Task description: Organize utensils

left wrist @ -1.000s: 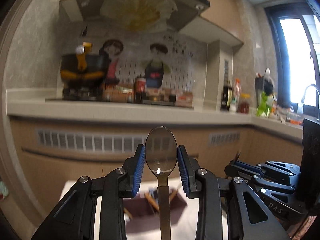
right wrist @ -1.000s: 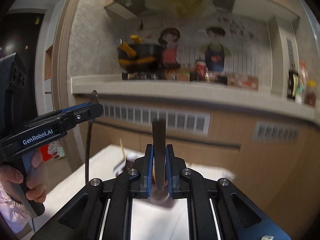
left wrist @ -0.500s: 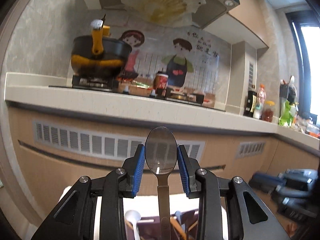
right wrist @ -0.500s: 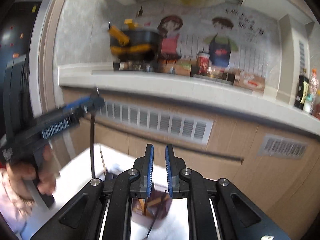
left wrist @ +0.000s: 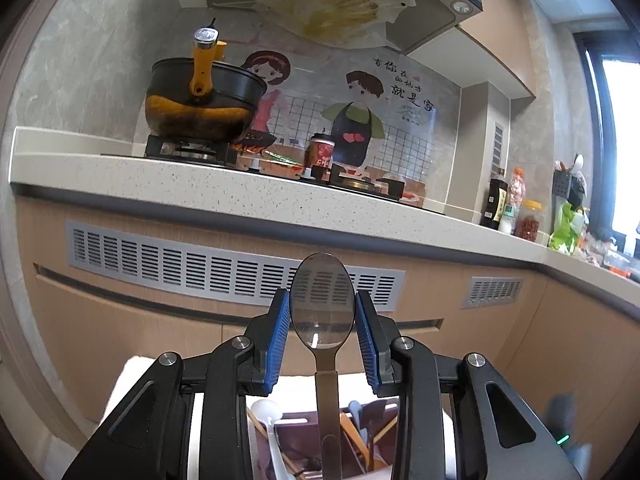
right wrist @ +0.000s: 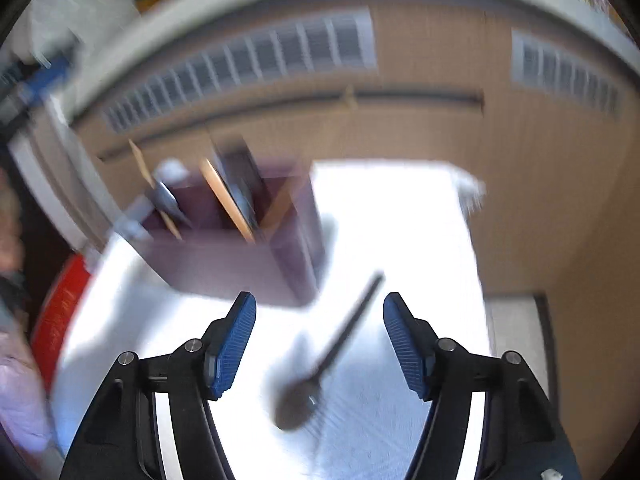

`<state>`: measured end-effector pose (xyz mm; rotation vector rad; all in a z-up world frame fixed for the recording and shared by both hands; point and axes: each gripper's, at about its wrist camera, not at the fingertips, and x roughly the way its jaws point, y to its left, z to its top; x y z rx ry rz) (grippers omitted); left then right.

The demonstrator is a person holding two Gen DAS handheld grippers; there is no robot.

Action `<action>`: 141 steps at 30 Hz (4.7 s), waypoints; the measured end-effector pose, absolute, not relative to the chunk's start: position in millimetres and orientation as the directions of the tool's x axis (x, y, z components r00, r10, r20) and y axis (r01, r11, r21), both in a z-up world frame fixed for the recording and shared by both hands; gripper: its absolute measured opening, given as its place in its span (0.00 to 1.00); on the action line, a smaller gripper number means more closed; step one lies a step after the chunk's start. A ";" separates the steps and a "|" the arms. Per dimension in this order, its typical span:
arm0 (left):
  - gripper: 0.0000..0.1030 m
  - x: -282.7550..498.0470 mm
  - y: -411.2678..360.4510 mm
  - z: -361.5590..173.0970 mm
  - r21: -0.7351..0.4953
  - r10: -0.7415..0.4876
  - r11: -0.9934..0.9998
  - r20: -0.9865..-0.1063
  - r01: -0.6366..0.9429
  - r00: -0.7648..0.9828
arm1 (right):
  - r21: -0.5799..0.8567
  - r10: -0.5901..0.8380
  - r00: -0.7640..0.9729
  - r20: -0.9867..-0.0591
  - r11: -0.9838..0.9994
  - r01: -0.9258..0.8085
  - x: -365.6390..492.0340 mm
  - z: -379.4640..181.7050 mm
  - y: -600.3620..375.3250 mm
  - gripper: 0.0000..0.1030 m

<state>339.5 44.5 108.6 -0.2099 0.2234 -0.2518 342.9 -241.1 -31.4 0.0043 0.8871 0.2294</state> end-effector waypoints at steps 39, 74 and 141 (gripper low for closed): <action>0.33 355.5 31.6 115.5 -0.246 -0.256 0.948 -0.222 0.201 0.941 | 0.046 0.237 0.931 -0.276 0.971 -0.234 379.6 106.8 -168.2 0.10; 0.84 169.4 31.7 35.6 -0.149 -0.134 0.986 -0.456 0.073 0.880 | -0.026 0.170 0.856 -0.489 0.978 -0.209 203.1 38.1 -192.1 0.98; 0.96 123.7 13.0 13.0 -0.046 -0.061 0.998 -0.510 0.044 0.858 | 0.016 0.128 0.835 -0.535 0.990 -0.141 151.3 15.7 -218.9 0.98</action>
